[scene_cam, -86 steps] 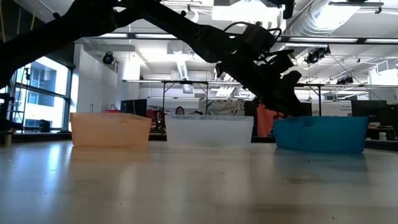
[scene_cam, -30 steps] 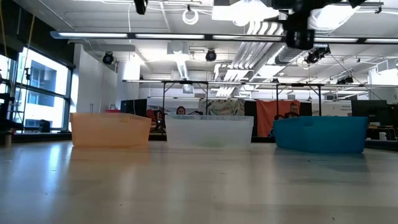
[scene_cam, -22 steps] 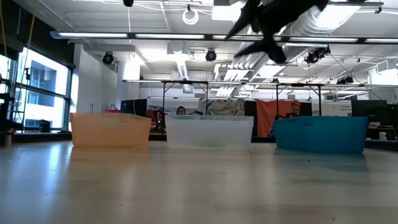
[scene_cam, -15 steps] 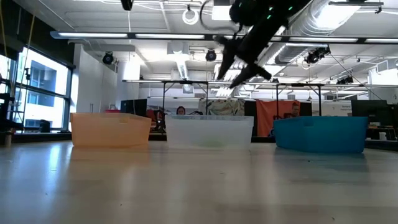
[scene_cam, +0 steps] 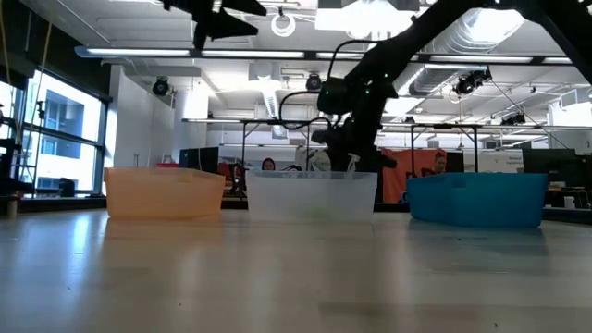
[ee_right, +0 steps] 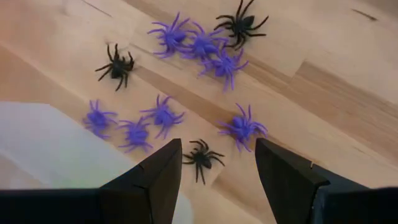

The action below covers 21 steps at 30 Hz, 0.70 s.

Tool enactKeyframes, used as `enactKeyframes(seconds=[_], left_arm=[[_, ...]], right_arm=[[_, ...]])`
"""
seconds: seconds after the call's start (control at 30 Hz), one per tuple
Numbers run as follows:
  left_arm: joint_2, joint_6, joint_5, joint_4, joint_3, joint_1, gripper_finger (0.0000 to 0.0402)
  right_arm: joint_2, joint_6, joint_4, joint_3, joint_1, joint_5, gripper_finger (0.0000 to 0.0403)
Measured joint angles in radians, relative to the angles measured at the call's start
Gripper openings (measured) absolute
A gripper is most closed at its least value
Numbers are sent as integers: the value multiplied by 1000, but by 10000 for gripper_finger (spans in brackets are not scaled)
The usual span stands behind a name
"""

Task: Sort Halloween decoration
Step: Put the purple spider toy into the blue bin

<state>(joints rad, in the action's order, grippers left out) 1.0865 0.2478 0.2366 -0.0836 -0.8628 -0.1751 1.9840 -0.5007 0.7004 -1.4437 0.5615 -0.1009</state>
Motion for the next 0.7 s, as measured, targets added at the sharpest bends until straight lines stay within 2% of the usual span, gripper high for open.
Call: enactKeyframes(seconds=[0.13,0.23,0.5,0.7], left_arm=[[62,35,-61,-77,-1,-75,200],[96,31,-146,-114,-4,-144,200],[142,-130,-338,-118,-35,-315,200],[144,-172,-461,-116,-36,-411,200]], right_arm=[[11,-12,-28,0,21,4,199],[11,-17,-32,-1,40,4,199],[27,-130,-19,-2,78,-40,199],[53,-254,-28,-2,60,-41,199]])
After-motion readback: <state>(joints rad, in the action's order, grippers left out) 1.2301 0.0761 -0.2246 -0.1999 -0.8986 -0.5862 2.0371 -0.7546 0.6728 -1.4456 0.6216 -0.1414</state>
